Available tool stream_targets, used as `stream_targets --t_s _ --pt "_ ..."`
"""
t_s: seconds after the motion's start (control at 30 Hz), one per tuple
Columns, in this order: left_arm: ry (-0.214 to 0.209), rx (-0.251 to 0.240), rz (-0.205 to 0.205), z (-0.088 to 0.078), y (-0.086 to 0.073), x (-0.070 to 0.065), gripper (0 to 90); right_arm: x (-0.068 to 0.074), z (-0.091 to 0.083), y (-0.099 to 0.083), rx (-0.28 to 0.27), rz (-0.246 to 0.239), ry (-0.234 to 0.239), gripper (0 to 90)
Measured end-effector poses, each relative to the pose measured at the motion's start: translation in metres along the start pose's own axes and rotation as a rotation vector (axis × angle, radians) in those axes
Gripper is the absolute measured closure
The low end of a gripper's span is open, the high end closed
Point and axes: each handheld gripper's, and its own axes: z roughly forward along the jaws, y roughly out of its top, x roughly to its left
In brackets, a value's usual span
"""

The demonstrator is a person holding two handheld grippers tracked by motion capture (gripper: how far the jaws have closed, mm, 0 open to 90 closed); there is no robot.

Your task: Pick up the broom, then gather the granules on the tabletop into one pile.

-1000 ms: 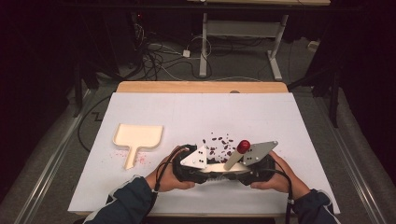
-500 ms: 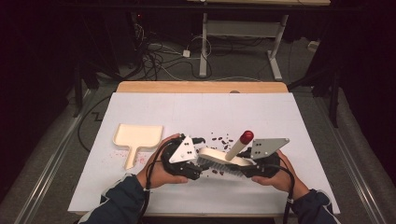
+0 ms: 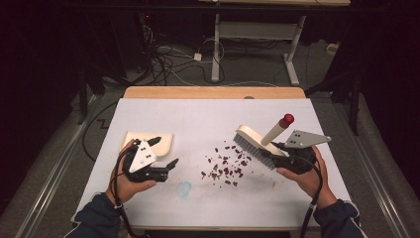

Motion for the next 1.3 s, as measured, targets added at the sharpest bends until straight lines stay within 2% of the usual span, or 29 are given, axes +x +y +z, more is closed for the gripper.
stream_targets --t_s 0.07,0.23,0.4,0.5,0.7,0.77,0.87,0.97,1.07,1.13,1.3 --pt "-0.001 0.018 -0.018 -0.002 -0.009 0.002 15.8 -0.004 0.000 -0.002 0.013 0.005 -0.035 67.2" --pt "0.026 0.061 0.026 -0.008 -0.024 -0.007 15.9 -0.017 0.000 -0.010 0.045 0.053 -0.118 67.3" --pt "0.028 0.074 -0.004 -0.017 -0.036 -0.009 15.9 -0.029 -0.001 -0.016 0.056 0.091 -0.173 67.3" --pt "0.032 0.087 -0.008 -0.022 -0.042 -0.013 15.9 -0.032 0.000 -0.018 0.059 0.116 -0.198 67.3" --pt "0.028 0.107 0.001 -0.019 -0.044 -0.016 16.3 -0.038 0.008 -0.018 0.086 0.087 -0.275 67.3" --pt "0.028 0.120 0.018 -0.017 -0.044 -0.017 16.3 -0.040 0.014 -0.019 0.095 0.093 -0.273 67.3" --pt "0.024 0.141 0.026 -0.014 -0.047 -0.018 16.3 -0.042 0.028 -0.018 0.128 0.068 -0.310 67.3" --pt "0.024 0.150 0.024 -0.014 -0.048 -0.019 16.3 -0.043 0.043 -0.016 0.150 0.048 -0.320 67.3" --pt "0.025 0.153 0.032 -0.013 -0.047 -0.020 16.3 -0.040 0.062 -0.013 0.180 -0.002 -0.333 67.3" --pt "0.022 0.158 0.036 -0.012 -0.047 -0.020 16.3 -0.037 0.076 -0.012 0.201 -0.014 -0.324 67.4" --pt "0.012 0.173 0.041 -0.007 -0.047 -0.021 16.3 -0.026 0.100 -0.007 0.200 -0.029 -0.277 67.3"
